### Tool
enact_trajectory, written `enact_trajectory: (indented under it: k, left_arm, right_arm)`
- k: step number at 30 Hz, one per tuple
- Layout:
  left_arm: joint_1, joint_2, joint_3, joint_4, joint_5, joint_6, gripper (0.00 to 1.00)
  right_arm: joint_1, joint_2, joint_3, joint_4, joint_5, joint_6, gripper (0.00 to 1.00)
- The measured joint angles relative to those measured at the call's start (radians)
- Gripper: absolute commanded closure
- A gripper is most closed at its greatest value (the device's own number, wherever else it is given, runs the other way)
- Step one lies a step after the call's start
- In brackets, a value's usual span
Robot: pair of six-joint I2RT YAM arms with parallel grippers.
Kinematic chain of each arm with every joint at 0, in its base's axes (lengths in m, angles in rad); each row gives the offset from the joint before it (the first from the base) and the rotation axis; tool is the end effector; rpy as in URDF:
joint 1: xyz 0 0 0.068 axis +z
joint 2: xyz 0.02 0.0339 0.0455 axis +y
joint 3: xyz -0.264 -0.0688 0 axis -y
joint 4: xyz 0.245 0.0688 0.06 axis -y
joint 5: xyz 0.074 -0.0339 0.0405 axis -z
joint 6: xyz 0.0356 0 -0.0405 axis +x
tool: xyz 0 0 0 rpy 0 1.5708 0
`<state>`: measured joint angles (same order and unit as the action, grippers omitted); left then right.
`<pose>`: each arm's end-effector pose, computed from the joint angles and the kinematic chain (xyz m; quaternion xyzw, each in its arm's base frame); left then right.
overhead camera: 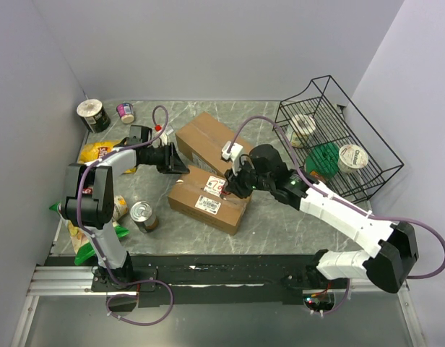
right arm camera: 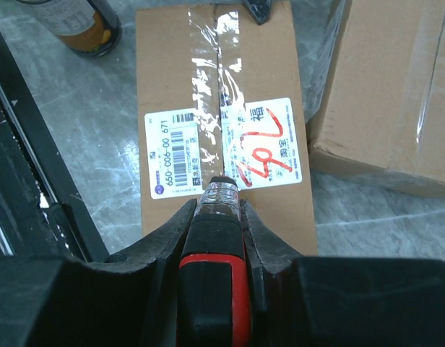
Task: Unpack the express box
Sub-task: Cut the express box at the center of the board.
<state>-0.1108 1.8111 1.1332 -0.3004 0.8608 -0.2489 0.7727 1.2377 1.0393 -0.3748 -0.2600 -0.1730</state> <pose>0.3603 -0.0673 0.1824 0.0615 0.8755 -0.4401 0.1896 0.1918 0.1998 0.3147 -0.4518 0.7470 0.2489 0.4195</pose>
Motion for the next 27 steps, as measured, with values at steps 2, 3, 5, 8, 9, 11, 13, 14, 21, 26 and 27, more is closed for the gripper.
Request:
enact_trajectory:
  k: [2, 3, 5, 8, 9, 11, 13, 14, 21, 26, 27]
  left_arm:
    - [0.0, 0.0, 0.0, 0.0, 0.0, 0.0, 0.69]
    - [0.0, 0.0, 0.0, 0.0, 0.0, 0.0, 0.69]
    - [0.0, 0.0, 0.0, 0.001, 0.002, 0.0, 0.69]
    - [0.0, 0.0, 0.0, 0.002, 0.002, 0.0, 0.69]
    - [0.0, 0.0, 0.0, 0.002, 0.002, 0.0, 0.69]
    - [0.0, 0.0, 0.0, 0.002, 0.002, 0.0, 0.69]
    - [0.0, 0.0, 0.0, 0.002, 0.002, 0.0, 0.69]
    - [0.0, 0.0, 0.0, 0.002, 0.002, 0.0, 0.69]
    - [0.0, 0.0, -0.002, 0.002, 0.002, 0.0, 0.69]
    - [0.0, 0.0, -0.002, 0.003, 0.002, 0.0, 0.69]
    - [0.0, 0.0, -0.002, 0.004, 0.002, 0.0, 0.68]
  right_arm:
    - [0.0, -0.011, -0.001, -0.012, 0.006, 0.001, 1.0]
    - [-0.003, -0.019, -0.004, -0.016, 0.007, 0.002, 1.0]
    - [-0.009, -0.045, -0.024, -0.012, 0.004, 0.008, 1.0]
    - [-0.016, -0.071, -0.042, 0.003, -0.005, 0.018, 1.0]
    - [-0.018, -0.071, -0.042, 0.022, -0.01, 0.022, 1.0]
    - [-0.018, -0.061, -0.042, 0.071, -0.019, 0.027, 1.0]
    - [-0.018, -0.04, -0.042, 0.122, -0.024, 0.032, 1.0]
    - [-0.018, -0.023, -0.042, 0.149, -0.027, 0.034, 1.0]
    - [-0.018, 0.103, -0.04, 0.27, -0.057, 0.037, 1.0]
    - [-0.018, 0.125, -0.028, 0.312, -0.086, 0.027, 1.0]
    - [-0.018, 0.127, -0.027, 0.316, -0.091, 0.026, 1.0]
